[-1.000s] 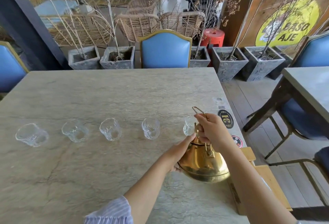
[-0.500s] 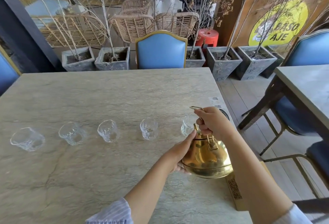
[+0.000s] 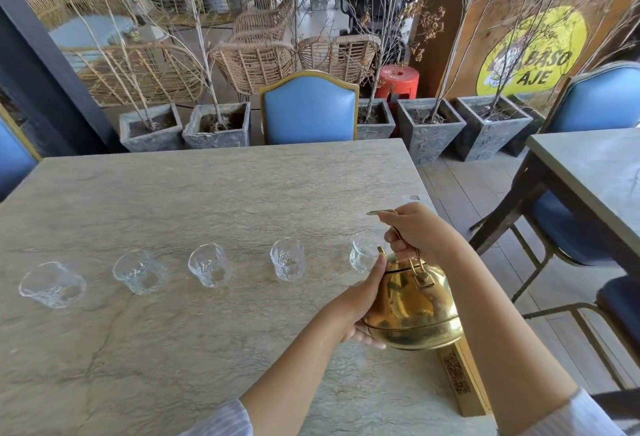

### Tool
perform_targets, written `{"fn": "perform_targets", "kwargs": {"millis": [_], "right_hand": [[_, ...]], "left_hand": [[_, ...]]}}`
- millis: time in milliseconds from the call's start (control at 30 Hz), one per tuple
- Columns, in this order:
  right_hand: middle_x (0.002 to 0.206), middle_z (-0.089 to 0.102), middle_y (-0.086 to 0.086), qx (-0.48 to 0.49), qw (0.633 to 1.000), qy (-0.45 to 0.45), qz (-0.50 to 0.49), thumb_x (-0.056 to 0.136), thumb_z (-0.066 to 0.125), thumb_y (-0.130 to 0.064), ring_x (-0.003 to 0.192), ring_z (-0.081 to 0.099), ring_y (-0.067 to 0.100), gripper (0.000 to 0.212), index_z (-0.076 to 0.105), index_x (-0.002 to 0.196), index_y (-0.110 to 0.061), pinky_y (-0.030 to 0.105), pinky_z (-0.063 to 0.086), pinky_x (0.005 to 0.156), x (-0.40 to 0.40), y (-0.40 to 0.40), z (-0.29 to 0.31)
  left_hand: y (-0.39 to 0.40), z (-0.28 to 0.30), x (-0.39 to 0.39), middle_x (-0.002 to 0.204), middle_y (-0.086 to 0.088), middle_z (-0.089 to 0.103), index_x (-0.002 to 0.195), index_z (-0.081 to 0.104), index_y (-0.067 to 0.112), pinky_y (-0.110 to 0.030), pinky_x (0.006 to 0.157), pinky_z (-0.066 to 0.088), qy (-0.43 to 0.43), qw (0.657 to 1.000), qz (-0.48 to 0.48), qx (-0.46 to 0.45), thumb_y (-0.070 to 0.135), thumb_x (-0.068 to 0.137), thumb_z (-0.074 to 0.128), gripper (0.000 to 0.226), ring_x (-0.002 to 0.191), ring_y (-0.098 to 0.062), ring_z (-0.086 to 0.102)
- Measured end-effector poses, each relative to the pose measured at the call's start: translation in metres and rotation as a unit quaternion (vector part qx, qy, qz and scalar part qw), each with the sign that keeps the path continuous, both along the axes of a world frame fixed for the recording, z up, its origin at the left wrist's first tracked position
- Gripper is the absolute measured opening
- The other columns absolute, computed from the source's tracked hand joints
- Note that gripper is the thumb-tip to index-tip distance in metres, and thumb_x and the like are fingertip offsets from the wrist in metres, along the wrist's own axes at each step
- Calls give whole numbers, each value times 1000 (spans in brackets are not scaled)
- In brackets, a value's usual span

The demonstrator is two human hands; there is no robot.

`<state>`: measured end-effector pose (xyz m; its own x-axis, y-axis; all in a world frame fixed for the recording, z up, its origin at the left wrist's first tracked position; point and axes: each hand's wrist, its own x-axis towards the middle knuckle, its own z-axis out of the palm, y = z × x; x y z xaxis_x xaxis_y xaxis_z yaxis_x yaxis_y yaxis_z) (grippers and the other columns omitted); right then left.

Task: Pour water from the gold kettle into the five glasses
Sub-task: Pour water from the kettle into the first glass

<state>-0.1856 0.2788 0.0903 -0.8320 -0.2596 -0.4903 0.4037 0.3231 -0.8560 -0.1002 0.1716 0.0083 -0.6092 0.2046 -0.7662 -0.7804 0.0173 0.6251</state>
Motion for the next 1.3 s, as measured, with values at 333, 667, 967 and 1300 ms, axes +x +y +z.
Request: {"fn": "perform_targets", "kwargs": {"millis": [333,667,967,1300], "right_hand": [[62,43,10,8,1000,18,1,102,50,-19,34,35,9,24,52,108,4,18,29,33,6,2,10],[62,43,10,17,999,38,1,102,49,-19,38,35,12,25,53,108,5,20,27,34,12,5,14],[51,32,2,8,998,52,-33,99,44,-13,35,26,11,11,50,94,-5,18,22,39,24,8,-2],[47,33,-1,6,984,148,-95,96,48,-17,33,27,12,19,51,84,-3,20,23,40,45,5,-29]], "left_hand": [[4,12,8,97,-4,72,120,59,26,-52,93,59,12,1000,-2,7,90,79,32,81,113,-35,70],[4,16,13,96,-4,72,123,59,28,-54,94,59,32,999,-13,-2,90,80,30,82,118,-36,68],[2,3,15,120,-10,64,135,53,24,-59,94,58,53,998,15,-38,89,76,44,88,125,-38,61],[-9,-8,20,127,-4,62,136,55,27,-56,90,60,92,993,56,-55,93,54,63,106,117,-30,63]]}}
